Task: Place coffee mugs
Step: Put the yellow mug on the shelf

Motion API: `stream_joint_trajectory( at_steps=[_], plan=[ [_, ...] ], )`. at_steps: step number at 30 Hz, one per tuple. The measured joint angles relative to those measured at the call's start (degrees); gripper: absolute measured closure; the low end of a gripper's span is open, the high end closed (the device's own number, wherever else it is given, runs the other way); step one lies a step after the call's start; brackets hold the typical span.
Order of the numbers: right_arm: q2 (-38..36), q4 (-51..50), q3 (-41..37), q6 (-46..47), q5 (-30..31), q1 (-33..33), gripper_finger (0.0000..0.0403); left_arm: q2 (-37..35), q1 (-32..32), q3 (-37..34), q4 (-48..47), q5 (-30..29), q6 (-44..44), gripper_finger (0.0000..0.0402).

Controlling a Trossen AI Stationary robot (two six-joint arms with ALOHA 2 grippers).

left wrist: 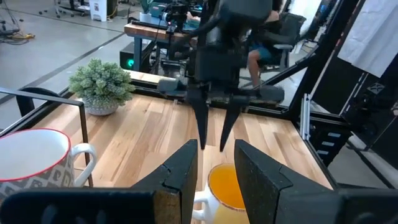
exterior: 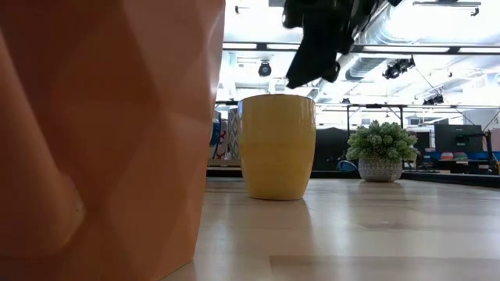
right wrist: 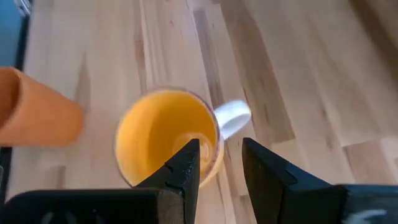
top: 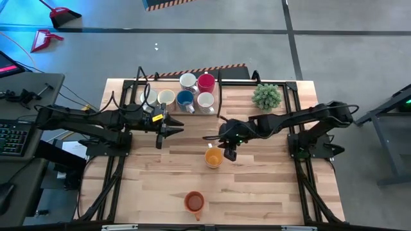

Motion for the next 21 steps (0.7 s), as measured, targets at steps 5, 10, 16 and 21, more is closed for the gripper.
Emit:
stream_joint_trajectory(
  at_steps=[5, 10, 16, 21],
  plan=[
    [5.1, -0.6, 0.4, -0.4, -2.5, -0.4, 0.0304, 0.0, 0.0, 0.0, 0.1, 0.0, -0.3, 0.0308],
    [10.4, -5.4, 6.2, -3.3, -3.0, -0.3, 0.0304, 0.0, 0.0, 0.0, 0.3, 0.0, -0.4, 0.0308],
    [15.3, -10.9, 15.5, -8.0, -2.6, -0.4, 0.0304, 0.0, 0.0, 0.0, 0.1, 0.0, -0.4, 0.0308],
    [14.3, -16.1, 18.1, -8.9, 1.3, -1.5, 0.0304, 0.0, 0.0, 0.0, -0.1, 0.5, -0.4, 0.0308]
  ],
)
